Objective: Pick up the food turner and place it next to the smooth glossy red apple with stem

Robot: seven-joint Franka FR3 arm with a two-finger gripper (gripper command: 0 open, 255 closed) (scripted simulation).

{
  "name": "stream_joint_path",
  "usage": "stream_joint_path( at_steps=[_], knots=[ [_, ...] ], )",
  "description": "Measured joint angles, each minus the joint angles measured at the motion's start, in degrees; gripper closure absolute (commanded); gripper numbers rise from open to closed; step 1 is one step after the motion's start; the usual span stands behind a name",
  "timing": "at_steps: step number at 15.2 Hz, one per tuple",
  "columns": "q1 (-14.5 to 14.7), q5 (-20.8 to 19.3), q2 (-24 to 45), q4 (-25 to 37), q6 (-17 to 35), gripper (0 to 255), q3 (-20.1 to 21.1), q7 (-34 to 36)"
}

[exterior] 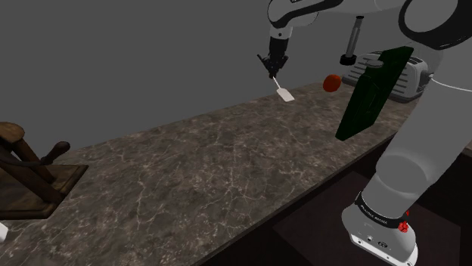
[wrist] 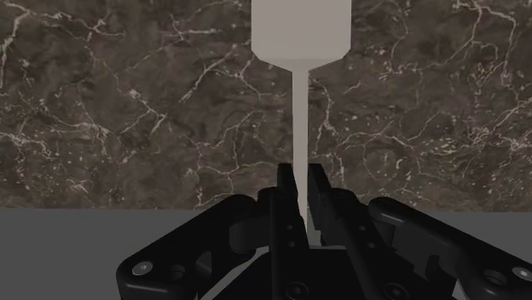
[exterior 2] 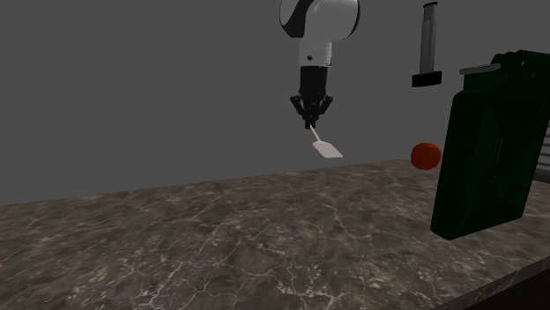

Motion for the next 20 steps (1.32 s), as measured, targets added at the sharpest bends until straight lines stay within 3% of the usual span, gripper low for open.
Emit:
stream_joint_path(
  at_steps=[10, 20],
  knots=[
    [-6.74, 0.83, -2.7, -3.41, 0.54, 255, -6.41, -13.41],
    [-13.01, 2.75, -3.69, 1.84, -0.58, 255, -11.84, -27.01]
  ],
)
